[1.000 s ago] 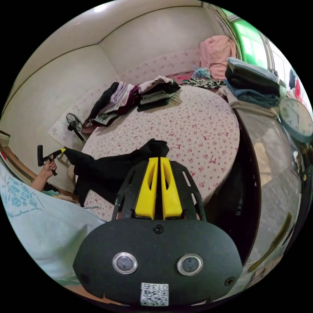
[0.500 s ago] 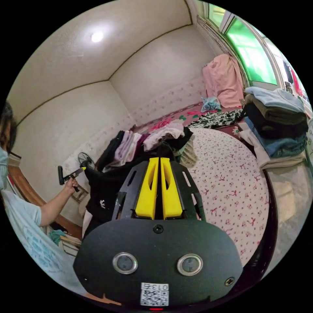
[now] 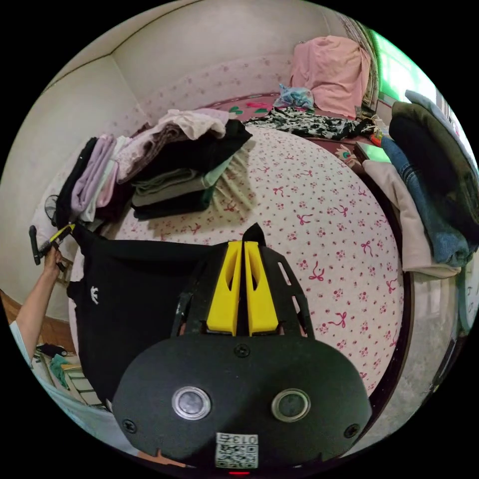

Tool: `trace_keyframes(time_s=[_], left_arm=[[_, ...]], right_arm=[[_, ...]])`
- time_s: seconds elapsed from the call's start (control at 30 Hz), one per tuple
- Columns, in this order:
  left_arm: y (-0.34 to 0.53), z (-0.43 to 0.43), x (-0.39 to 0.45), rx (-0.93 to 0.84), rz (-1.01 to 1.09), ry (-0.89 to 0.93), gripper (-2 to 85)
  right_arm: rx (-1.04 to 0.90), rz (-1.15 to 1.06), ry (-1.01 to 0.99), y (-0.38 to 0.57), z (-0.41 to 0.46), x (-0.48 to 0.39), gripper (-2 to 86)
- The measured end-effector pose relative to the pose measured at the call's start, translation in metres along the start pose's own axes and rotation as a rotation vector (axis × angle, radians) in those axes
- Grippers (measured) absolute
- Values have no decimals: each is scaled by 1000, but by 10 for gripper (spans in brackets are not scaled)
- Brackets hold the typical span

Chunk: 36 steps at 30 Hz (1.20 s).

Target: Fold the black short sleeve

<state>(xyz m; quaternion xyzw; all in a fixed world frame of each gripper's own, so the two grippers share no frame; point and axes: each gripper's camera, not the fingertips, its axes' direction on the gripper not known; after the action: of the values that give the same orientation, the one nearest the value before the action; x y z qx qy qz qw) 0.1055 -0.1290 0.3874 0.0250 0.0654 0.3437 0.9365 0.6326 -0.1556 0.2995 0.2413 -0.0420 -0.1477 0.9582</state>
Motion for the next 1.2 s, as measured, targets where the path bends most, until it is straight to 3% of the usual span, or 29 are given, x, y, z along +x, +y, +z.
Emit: trace_keyframes(time_s=[0.23,0.37,0.6,0.83,1.2], left_arm=[[-15,38,12,-167,138,38,41],[2,17,-21,-164,119,7,82],[128,-17,-84,-312,-67,258,97],[241,-37,-85,-437,-265,310,111],[317,-39,-68,-486,-395,358,88]], right_arm=[[-148,77,71,1,30,1,25],[-64,145,-9,12,5,14,64],[72,183,-41,62,-49,20,74],[-45,94,48,181,-84,-26,69],[-237,176,37,354,-137,-74,88]])
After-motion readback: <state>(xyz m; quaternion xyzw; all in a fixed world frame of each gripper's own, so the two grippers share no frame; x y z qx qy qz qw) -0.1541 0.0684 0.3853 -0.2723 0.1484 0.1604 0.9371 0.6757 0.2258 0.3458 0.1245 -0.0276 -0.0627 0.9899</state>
